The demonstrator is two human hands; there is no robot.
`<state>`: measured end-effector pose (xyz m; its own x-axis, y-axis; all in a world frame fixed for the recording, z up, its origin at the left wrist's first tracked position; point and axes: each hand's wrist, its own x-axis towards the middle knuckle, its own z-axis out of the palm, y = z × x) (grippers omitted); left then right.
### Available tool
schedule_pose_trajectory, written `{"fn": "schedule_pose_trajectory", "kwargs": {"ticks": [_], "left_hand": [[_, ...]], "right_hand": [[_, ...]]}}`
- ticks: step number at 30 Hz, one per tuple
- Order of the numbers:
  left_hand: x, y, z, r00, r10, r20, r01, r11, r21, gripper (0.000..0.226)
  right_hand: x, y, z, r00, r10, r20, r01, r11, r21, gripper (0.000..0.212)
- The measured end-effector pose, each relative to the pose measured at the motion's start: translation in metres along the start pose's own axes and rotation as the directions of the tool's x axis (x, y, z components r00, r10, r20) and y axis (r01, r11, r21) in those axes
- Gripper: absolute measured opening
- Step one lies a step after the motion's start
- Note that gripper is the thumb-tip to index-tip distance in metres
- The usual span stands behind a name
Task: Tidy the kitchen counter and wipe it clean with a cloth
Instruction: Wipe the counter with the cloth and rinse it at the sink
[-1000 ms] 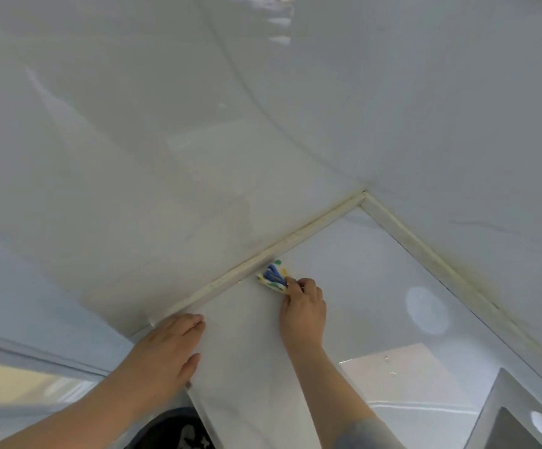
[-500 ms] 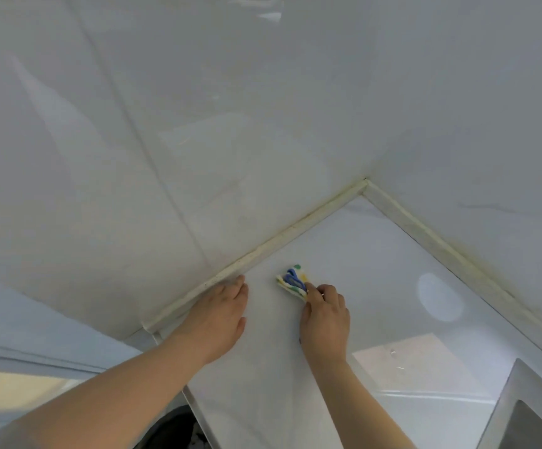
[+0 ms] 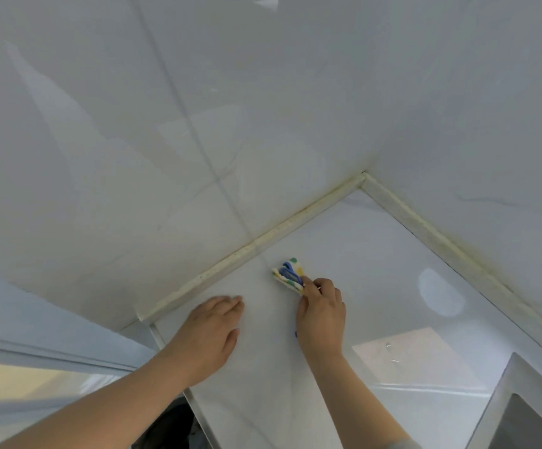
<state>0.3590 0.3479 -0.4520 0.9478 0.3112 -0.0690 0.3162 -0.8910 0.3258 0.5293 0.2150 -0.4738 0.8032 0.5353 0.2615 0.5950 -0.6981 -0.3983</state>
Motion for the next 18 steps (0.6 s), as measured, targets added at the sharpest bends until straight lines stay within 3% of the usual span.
{"fn": "schedule_pose_trajectory", "kwargs": {"ticks": [3, 7, 13, 15, 18], "left_hand": [[-0.011, -0.001, -0.001, 0.998, 0.029, -0.057, -0.035, 0.994, -0.1, 0.041], [-0.009, 0.002, -0.018, 0.982, -0.173, -0.077, 0.144, 0.946, -0.291, 0.013], [-0.014, -0.002, -0.026, 0.976, -0.211, -0.05, 0.186, 0.932, -0.313, 0.027], [-0.022, -0.009, -0.025, 0.975, -0.215, -0.054, 0.192, 0.942, -0.277, 0.024], [-0.043, -0.023, -0.021, 0.984, -0.175, -0.02, 0.17, 0.975, -0.141, 0.042]], "right_hand": [[-0.002, -0.002, -0.002, 1.0, 0.016, 0.023, -0.017, 1.0, 0.012, 0.042], [-0.007, -0.002, -0.003, 0.999, 0.015, 0.031, -0.015, 1.0, 0.019, 0.042], [-0.017, -0.004, -0.005, 0.999, 0.004, 0.037, -0.005, 1.0, 0.028, 0.042], [-0.017, -0.005, -0.005, 0.998, 0.033, 0.054, -0.036, 0.998, 0.053, 0.041], [-0.013, -0.015, -0.001, 0.995, 0.071, 0.072, -0.077, 0.993, 0.089, 0.038]]}}
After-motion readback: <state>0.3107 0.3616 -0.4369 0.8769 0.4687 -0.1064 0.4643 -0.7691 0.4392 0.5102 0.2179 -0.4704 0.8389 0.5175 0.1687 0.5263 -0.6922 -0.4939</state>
